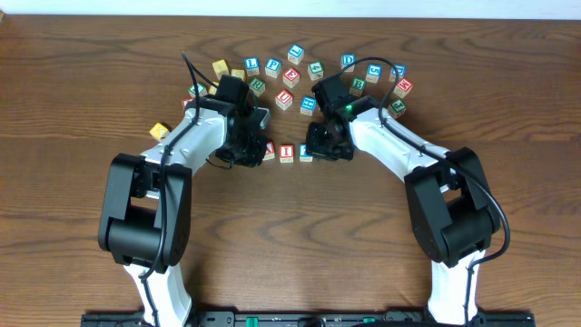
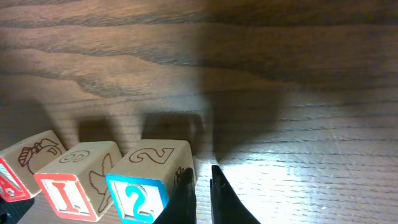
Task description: Spell out AI2
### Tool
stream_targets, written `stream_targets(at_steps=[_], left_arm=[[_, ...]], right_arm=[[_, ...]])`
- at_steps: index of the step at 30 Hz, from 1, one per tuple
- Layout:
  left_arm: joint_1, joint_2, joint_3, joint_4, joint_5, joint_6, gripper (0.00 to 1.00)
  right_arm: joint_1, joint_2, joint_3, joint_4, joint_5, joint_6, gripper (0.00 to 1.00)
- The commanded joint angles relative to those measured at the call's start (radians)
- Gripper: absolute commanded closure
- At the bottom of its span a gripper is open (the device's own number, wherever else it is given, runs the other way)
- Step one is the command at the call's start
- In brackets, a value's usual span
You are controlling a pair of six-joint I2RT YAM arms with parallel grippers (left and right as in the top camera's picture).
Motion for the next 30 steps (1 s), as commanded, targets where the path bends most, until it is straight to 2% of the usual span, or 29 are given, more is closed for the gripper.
stream_targets(at_steps=[1,19,30], left_arm=[[0.000,0.009,-0.008,0.001,0.015,0.016,0.93],[-0.006,0.009,-0.008,-0.006,0.017,0.032,0.92],[-0.042,0.009,-0.008,-0.045,0.015,0.133,0.92]], right_arm=[[0.010,0.014,-0.006,0.005,-0.007,0.025,0.95],[0.040,0.014,-0.006,0.045,-0.006,0.025,0.92],[0.041,0.014,-0.006,0.045,-0.006,0.025,0.92]])
